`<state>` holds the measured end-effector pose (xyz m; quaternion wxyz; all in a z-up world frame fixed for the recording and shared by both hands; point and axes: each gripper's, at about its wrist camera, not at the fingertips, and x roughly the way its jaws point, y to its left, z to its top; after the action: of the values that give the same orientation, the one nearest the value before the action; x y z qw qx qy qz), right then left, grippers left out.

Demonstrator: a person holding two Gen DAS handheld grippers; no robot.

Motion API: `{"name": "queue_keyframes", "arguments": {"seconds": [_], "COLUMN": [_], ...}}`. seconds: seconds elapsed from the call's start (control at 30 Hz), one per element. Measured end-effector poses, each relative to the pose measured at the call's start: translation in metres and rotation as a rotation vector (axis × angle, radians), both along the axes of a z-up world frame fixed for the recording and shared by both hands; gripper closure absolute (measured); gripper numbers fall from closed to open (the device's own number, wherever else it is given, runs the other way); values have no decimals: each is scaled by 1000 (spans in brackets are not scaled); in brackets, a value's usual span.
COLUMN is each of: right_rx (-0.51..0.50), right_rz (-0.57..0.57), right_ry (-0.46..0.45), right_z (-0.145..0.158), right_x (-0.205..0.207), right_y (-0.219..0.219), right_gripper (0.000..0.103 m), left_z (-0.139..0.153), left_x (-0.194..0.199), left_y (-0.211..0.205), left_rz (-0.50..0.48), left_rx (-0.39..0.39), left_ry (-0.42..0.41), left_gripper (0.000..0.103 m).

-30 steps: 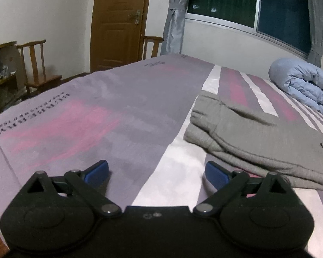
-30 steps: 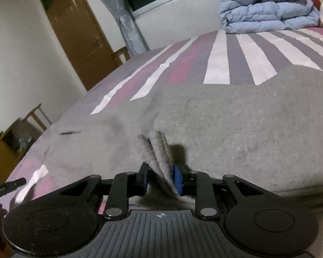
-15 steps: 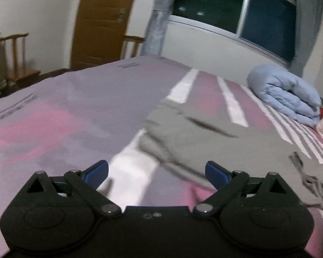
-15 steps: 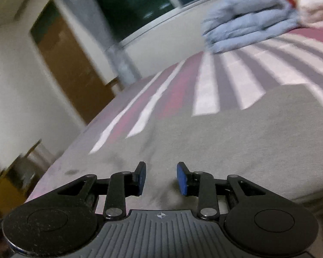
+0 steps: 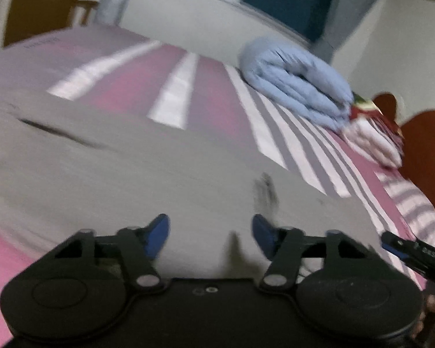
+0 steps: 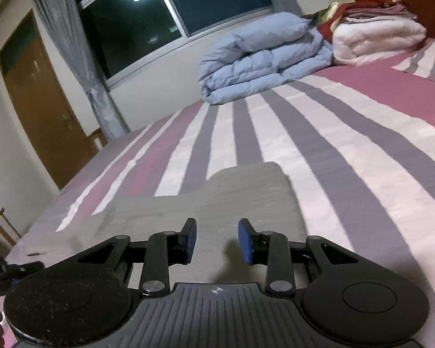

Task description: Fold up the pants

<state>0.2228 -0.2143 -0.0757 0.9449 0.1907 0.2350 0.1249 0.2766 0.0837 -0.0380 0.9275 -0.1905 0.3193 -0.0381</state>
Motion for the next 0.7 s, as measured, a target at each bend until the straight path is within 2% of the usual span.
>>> {"name": "queue_keyframes", "arguments": {"seconds": [0.1, 0.13, 0.2, 0.27, 0.33, 0.37, 0.47, 0.7], "right_rx": [-51, -61, -60, -63, -35, -16, 27, 58], "right_rz": [-9, -11, -14, -24, -29, -35, -50, -58], "right_ry": [4, 3, 8, 2, 5, 4, -4, -23], "right_z": [-3, -5, -9, -13, -16, -18, -19, -18], "right_x": [-6, -7, -10, -14, -18, -20, -26, -34], "right_y": [-4, -5, -11, -17, -25, -30, -42, -49], "right_gripper": [70, 70, 70, 70, 70, 68, 50, 48], "left_z": [-8, -10, -13, -15, -15, -15, -14, -12], "left_x": [7, 8, 14, 20, 26, 26, 22, 1], "left_y": [-28, -33, -43, -48, -58, -63, -67, -55], "left_rz": [-36, -35, -36, -41, -55, -60, -56, 7], "left_rx": [-18, -28, -42, -63, -56, -35, -41, -154], "left_ry": [34, 38, 50, 75, 93, 101, 97, 47], "left_gripper": [59, 63, 64, 71, 71, 71, 71, 71]}}
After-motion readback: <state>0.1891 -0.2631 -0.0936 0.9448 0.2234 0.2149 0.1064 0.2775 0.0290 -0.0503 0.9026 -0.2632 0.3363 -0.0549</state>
